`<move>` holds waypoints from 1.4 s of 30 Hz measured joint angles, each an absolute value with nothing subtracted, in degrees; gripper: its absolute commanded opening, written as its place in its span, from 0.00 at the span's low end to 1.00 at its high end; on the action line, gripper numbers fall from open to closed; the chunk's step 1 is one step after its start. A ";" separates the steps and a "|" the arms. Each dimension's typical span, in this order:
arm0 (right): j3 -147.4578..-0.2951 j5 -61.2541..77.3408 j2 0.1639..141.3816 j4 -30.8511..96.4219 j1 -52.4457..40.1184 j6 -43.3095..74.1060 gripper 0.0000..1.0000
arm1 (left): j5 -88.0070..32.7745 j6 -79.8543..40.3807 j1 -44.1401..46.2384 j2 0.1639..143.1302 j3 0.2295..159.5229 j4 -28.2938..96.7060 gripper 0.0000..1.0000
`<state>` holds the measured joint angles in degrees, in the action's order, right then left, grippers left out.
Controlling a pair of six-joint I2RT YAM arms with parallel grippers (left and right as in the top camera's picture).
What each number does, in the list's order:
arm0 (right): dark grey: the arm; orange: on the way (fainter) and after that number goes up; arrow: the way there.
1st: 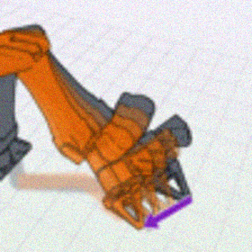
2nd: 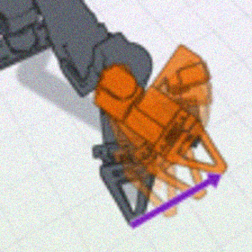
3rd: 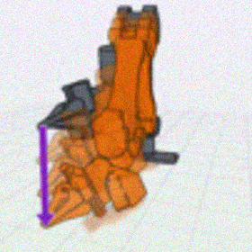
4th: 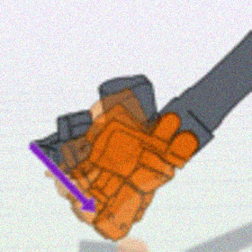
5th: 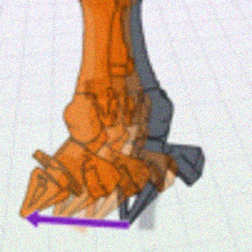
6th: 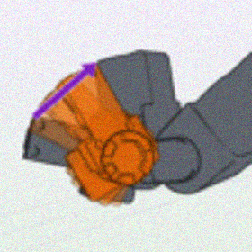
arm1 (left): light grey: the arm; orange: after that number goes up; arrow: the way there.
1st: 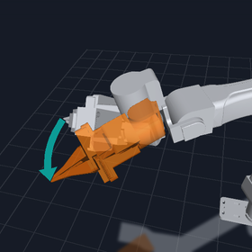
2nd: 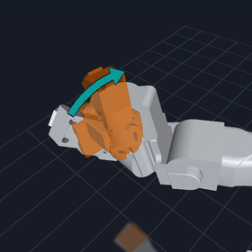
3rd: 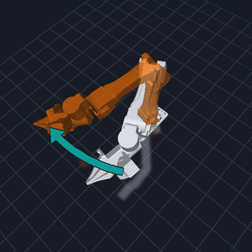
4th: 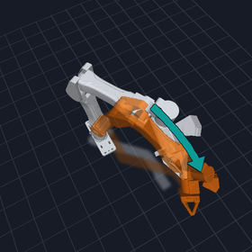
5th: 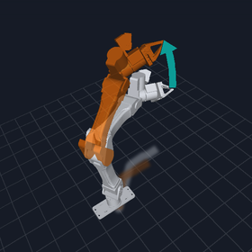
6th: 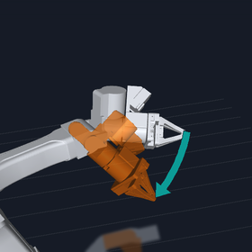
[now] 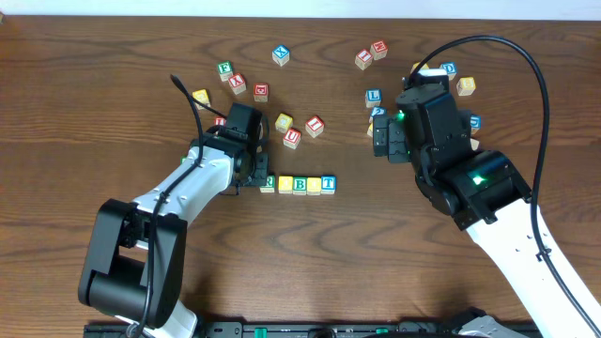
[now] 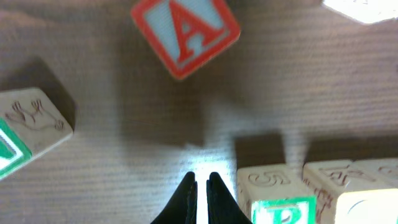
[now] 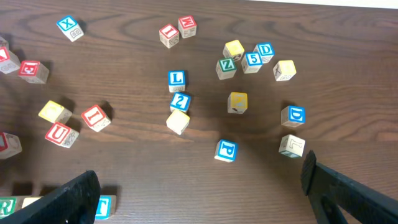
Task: Spell out ROBOT
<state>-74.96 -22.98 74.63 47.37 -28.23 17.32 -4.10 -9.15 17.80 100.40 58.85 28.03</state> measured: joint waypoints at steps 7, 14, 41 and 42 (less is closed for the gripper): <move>-74.96 -22.98 74.63 47.75 -28.23 17.32 0.99 | -4.84 -9.15 17.80 100.40 58.85 26.65 0.08; -74.96 -22.98 74.63 47.77 -28.23 17.32 0.99 | -7.68 -9.15 17.80 100.40 58.85 27.22 0.08; -74.96 -23.00 75.40 47.75 -28.23 17.32 0.99 | -8.19 -9.13 18.98 100.40 58.85 30.26 0.08; -74.96 -22.96 76.55 47.77 -28.23 17.32 0.99 | -7.22 -9.13 18.98 100.40 58.85 30.79 0.08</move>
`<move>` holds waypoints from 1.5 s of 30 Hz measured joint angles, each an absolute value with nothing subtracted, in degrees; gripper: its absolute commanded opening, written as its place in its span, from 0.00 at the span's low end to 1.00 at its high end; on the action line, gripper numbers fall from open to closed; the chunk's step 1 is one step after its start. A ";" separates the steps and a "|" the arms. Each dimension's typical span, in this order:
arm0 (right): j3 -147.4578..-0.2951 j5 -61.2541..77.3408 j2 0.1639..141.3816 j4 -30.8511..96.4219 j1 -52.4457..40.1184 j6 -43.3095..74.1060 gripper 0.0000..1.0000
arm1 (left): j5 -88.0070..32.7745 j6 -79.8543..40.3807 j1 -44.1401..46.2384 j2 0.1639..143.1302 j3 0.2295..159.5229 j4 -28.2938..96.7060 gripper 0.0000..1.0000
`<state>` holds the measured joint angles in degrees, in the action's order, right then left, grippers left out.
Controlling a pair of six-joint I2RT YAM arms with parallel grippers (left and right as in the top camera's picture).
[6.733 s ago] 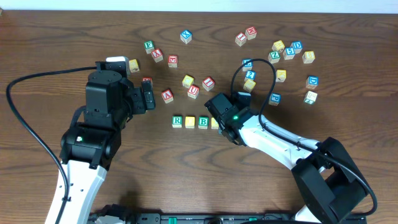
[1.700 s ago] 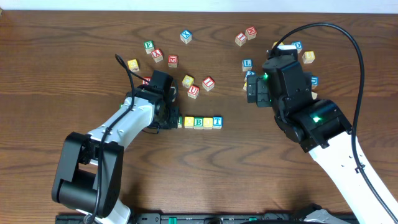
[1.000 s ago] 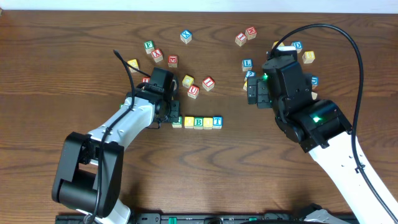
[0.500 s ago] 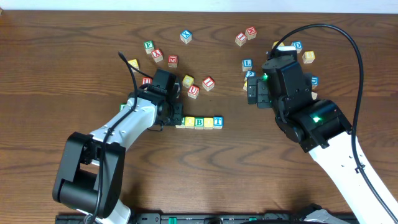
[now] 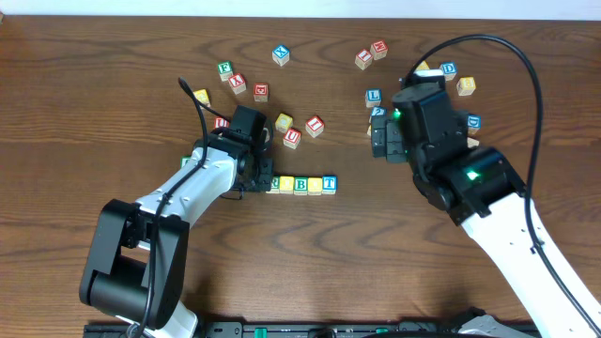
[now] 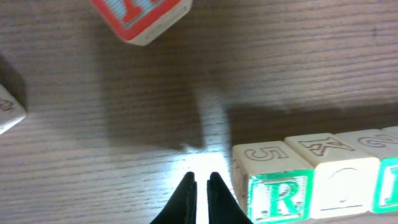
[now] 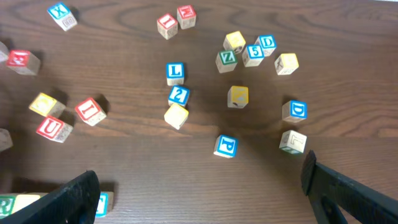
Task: Spell out ROBOT
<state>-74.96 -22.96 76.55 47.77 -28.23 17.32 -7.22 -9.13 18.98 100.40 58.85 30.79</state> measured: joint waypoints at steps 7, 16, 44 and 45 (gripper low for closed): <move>-74.96 -21.28 86.65 46.00 -28.23 17.15 0.79 | -0.32 -9.13 18.98 89.58 58.85 35.35 0.26; -74.94 -16.75 87.90 44.34 -28.23 16.23 0.29 | 3.38 -8.97 18.98 66.28 58.85 39.90 0.77; -73.71 -4.21 103.66 30.13 -30.41 18.44 0.01 | 3.40 -8.97 18.98 65.58 58.85 42.24 0.99; -73.71 -4.08 104.99 29.39 -30.92 18.65 0.01 | 3.40 -8.97 18.98 65.58 58.85 42.22 0.99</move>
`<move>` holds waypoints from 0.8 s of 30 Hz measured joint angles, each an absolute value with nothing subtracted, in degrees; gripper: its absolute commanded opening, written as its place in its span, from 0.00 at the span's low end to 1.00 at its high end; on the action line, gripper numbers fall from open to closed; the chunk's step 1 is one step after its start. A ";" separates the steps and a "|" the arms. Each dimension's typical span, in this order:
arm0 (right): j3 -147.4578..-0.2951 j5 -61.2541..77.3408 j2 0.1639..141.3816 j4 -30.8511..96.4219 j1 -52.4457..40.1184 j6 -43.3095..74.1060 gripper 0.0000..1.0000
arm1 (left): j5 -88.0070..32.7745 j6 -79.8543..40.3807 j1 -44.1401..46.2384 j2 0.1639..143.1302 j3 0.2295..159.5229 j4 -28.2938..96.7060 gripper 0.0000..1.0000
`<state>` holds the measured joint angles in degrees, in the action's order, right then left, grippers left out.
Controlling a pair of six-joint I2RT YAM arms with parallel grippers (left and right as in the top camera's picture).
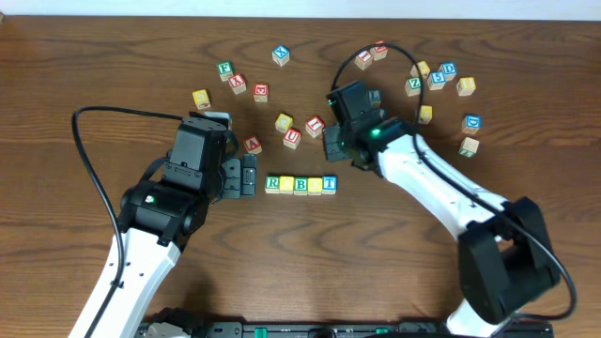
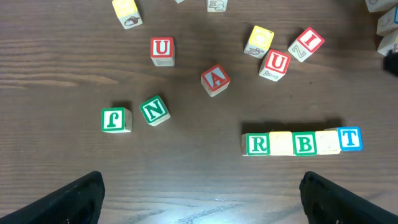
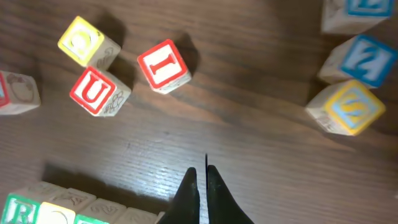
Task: Spell out ROBOT
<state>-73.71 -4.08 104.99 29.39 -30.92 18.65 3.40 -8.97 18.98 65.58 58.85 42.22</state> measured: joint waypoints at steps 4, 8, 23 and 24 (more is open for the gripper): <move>-73.69 -3.81 109.25 27.92 -32.95 18.90 0.01 | 3.40 -8.97 18.98 65.58 58.85 42.24 0.99; -73.65 -3.79 109.82 27.79 -33.50 19.07 0.01 | 3.40 -8.97 18.98 65.58 58.85 42.24 0.99; -71.18 -3.81 109.86 28.25 -33.52 24.03 0.01 | 3.40 -8.97 18.98 65.58 58.85 42.24 0.99; -71.18 -3.81 109.89 28.42 -33.52 24.23 0.01 | 3.40 -8.97 18.98 65.58 58.85 42.24 0.99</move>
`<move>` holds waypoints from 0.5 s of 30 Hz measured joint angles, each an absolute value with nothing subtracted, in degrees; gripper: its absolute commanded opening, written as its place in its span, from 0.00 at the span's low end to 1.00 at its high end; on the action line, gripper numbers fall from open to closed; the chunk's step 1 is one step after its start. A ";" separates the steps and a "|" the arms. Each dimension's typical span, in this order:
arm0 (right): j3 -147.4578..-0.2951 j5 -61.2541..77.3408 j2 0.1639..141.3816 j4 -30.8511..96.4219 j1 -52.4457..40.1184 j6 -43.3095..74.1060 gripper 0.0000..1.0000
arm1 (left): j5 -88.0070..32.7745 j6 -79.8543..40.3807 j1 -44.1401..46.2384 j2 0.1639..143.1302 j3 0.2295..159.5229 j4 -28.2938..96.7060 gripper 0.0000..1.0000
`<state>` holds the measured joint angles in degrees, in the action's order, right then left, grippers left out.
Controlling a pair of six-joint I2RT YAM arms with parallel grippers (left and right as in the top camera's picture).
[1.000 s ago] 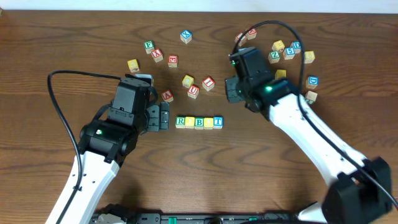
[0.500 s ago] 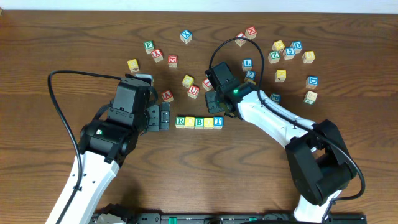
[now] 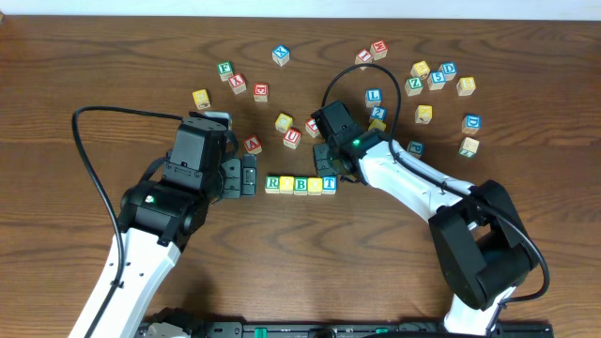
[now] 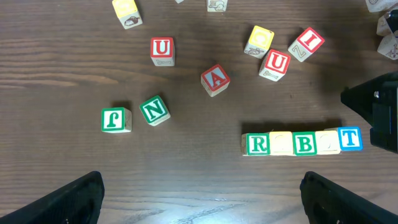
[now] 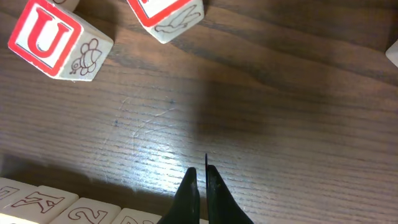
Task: Spell out ROBOT
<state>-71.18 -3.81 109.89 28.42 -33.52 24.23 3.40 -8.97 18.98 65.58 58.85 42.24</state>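
Note:
A row of letter blocks (image 3: 299,184) lies mid-table, reading green R, yellow, green B, yellow, blue T; the left wrist view shows the row (image 4: 301,142) at its right. My right gripper (image 3: 329,167) is shut and empty, low over the wood just behind the row's T end. Its closed tips (image 5: 200,171) point at bare table, with the blocks' tops (image 5: 56,208) at the lower left. My left gripper (image 4: 199,199) is open, raised left of the row, holding nothing.
Loose blocks lie behind the row: a red A (image 3: 253,145), a red U (image 3: 292,137), a yellow one (image 3: 284,121). A green N (image 4: 154,109) and a green J (image 4: 116,119) sit left. Several more cluster at the back right (image 3: 437,80).
My right gripper, still shut, has come lower and nearer the row, now right behind its T end. The left arm and the row have not moved.
First my left gripper was shut low at the row's R end while the right hung open and high at the right. Then the left was still shut beside the R. Later the left stood raised and open, and the right, shut, was behind the row, now closer.

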 measured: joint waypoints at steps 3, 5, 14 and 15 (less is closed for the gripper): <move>-71.16 -3.81 109.89 28.86 -34.13 25.06 0.01 | 3.40 -8.97 18.98 65.58 58.85 42.24 0.99; -71.11 -3.79 109.89 28.88 -34.94 25.26 0.01 | 3.40 -8.97 18.98 65.58 58.85 42.24 0.99; -70.72 -3.81 109.89 29.54 -35.99 26.79 0.01 | 3.40 -8.97 18.98 65.58 58.85 42.24 0.99; -70.61 -3.84 109.89 29.52 -35.99 27.07 0.01 | 3.40 -8.97 18.98 65.58 58.85 42.24 0.99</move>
<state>-70.61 -3.84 109.89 29.52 -35.99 27.07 3.40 -8.97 18.98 65.58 58.85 42.24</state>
